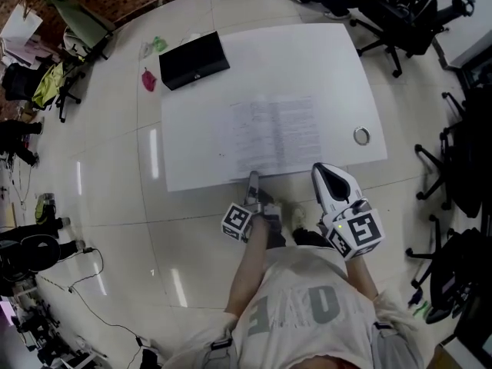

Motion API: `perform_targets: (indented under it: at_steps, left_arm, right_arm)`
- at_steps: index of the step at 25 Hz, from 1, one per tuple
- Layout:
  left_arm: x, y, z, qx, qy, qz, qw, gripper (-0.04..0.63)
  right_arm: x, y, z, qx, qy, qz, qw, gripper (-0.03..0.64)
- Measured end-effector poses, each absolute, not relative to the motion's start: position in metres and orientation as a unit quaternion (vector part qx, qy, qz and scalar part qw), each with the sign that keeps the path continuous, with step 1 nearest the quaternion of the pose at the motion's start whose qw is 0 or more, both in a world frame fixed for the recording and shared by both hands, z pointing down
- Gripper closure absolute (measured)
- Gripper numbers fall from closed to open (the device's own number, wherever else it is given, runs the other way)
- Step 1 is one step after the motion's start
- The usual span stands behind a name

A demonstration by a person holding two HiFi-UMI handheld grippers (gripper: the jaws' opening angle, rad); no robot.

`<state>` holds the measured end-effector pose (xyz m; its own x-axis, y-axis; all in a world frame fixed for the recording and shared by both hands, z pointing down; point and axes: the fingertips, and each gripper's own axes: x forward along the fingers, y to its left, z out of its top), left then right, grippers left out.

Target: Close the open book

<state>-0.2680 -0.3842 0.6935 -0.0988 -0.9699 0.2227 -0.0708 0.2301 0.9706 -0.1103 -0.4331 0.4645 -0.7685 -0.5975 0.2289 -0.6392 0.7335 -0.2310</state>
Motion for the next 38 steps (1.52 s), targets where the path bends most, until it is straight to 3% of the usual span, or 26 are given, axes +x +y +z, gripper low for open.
perform_targets:
  at_steps: [8, 18, 29, 38]
  left_arm:
    - [-0.266, -0.383, 0.696, 0.469, -0.640, -0.381, 0.475, 0.517]
    - [-0.232, -0.398, 0.642, 0.591, -0.729, -0.123, 0.322, 0.515]
    - [-0.164, -0.414, 0.626, 0.693, -0.688, 0.068, 0.204, 0.321]
    - [-0.129, -0.422, 0.613, 0.732, -0.654, 0.077, 0.174, 0.324]
  right_arm:
    - [-0.106, -0.435, 0.473, 0.339, -0.925, 0.154, 0.079, 0.612]
    - [-0.100, -0.442, 0.464, 0.344, -0.925, 0.156, 0.048, 0.612]
    - [-0.057, -0.442, 0.460, 0.378, -0.910, 0.169, 0.014, 0.612]
    - [-0.026, -0.445, 0.460, 0.405, -0.897, 0.177, 0.001, 0.612]
